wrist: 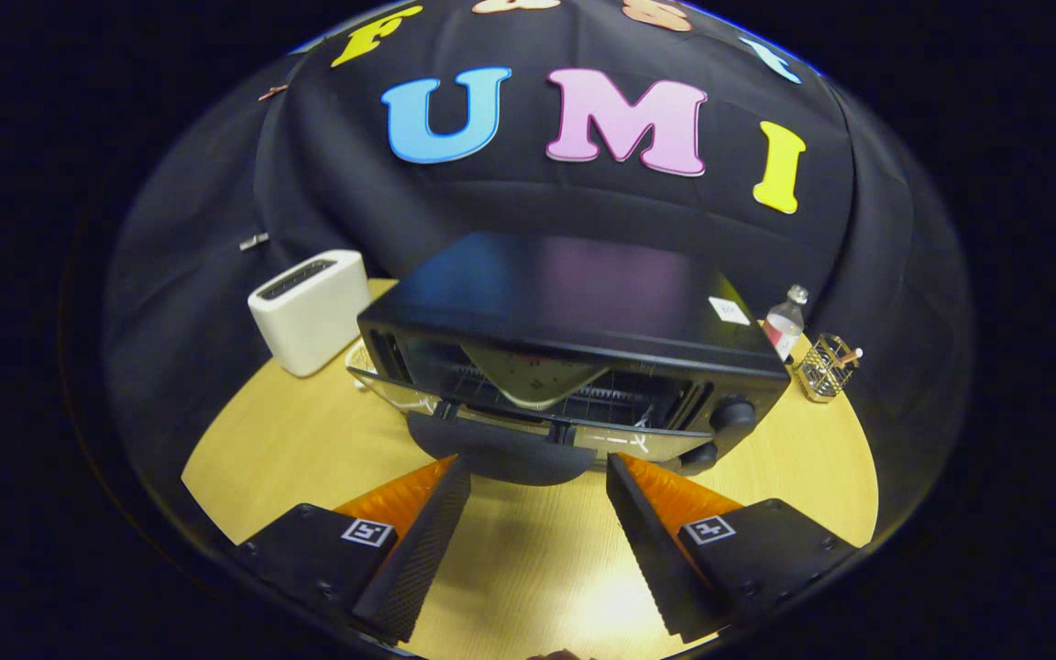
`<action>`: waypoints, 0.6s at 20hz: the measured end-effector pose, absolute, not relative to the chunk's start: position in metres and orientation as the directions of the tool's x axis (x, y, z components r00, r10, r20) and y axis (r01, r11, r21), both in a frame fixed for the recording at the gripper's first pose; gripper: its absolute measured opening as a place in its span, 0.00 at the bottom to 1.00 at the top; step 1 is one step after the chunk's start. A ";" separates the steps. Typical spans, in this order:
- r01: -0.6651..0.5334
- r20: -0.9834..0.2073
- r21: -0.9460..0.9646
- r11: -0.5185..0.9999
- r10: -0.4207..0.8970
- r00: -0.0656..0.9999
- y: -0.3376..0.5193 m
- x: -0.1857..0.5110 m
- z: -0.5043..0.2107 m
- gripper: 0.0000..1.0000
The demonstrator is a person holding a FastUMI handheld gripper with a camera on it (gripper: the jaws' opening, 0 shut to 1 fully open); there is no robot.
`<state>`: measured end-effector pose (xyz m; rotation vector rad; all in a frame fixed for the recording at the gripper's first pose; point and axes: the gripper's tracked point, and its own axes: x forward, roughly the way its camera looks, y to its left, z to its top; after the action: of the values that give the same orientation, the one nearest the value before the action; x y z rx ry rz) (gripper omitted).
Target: Open the toaster oven, put the food inside, and close the toaster oven door.
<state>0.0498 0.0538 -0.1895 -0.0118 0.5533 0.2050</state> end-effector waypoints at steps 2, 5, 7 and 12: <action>-0.187 -0.455 0.048 0.981 0.188 0.870 0.049 0.057 -0.162 0.99; -0.167 -0.379 0.025 0.986 0.164 0.911 0.032 0.056 -0.129 0.99; -0.150 -0.342 0.033 0.988 0.152 0.927 0.020 0.047 -0.114 0.98; -0.082 -0.238 0.022 0.996 0.085 0.968 -0.017 0.030 -0.075 0.98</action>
<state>0.0299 -0.0173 -0.0751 0.0122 0.2410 0.0842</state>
